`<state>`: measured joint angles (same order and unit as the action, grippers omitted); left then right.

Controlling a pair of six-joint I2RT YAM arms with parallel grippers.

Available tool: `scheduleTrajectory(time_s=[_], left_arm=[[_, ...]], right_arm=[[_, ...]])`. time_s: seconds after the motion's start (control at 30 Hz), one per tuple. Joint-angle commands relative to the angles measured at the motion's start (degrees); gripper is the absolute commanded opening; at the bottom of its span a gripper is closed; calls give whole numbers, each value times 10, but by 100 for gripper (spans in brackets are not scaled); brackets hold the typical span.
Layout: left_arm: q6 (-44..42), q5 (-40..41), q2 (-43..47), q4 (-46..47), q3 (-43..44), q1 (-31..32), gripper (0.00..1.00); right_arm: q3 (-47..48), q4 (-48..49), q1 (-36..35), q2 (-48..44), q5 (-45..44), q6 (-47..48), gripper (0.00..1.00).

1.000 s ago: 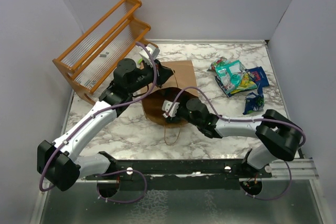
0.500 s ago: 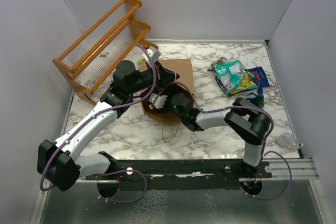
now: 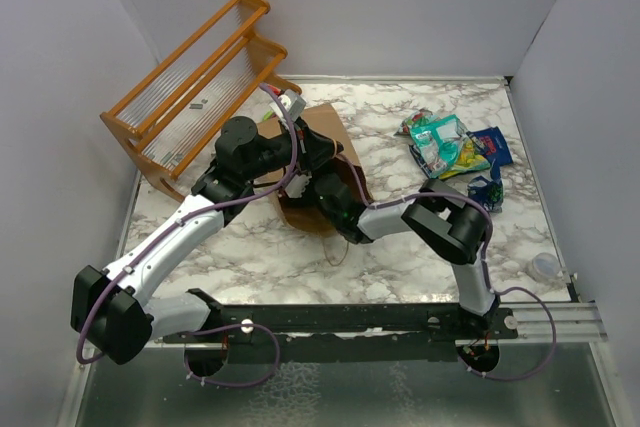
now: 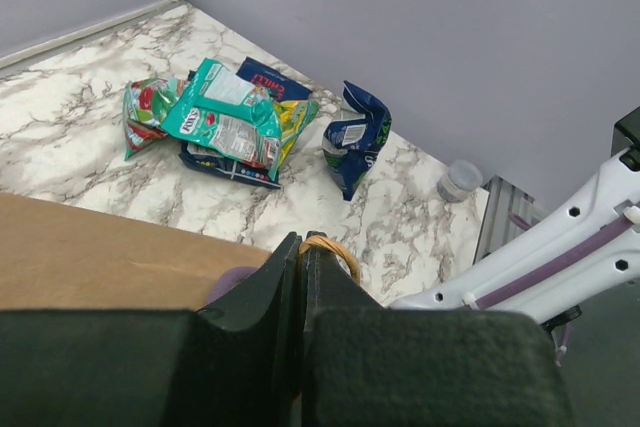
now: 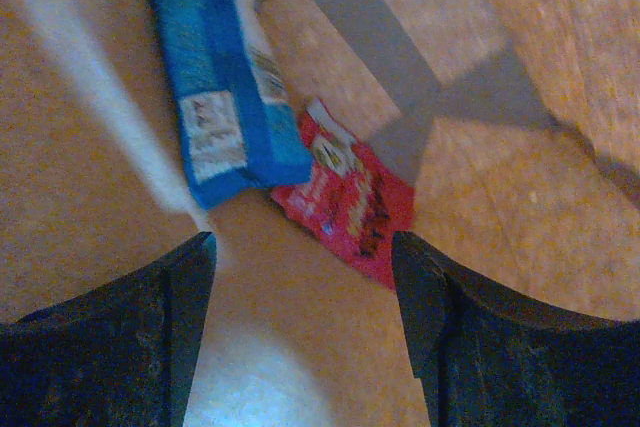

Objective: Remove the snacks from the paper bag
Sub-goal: Take out the snack from the paper bag.

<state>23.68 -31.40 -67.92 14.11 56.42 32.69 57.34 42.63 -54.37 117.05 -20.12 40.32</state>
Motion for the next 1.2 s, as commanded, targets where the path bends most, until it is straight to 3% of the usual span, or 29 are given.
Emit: scheduleTrajectory(time_s=[0.0,0.27,0.4,0.6,1.03,1.17], left_arm=[[-6,-4,15,10,2,4,0],[-31,89,17,-42,11,1,0],[-33,78,17,-42,12,-2,0],[-28,11,20,-1,-2,-2,0],[-15,-12,-2,4,1,-2,0],[-8,-23,-7,10,0,-2,0]], right_arm=[[-1,-4,13,-5,-2,-42,69],[-90,-4,14,-89,25,-56,65],[-113,11,13,-107,50,-76,65],[-72,68,15,-56,47,-92,76],[-3,108,16,18,147,-178,77],[38,79,17,50,157,-180,78]])
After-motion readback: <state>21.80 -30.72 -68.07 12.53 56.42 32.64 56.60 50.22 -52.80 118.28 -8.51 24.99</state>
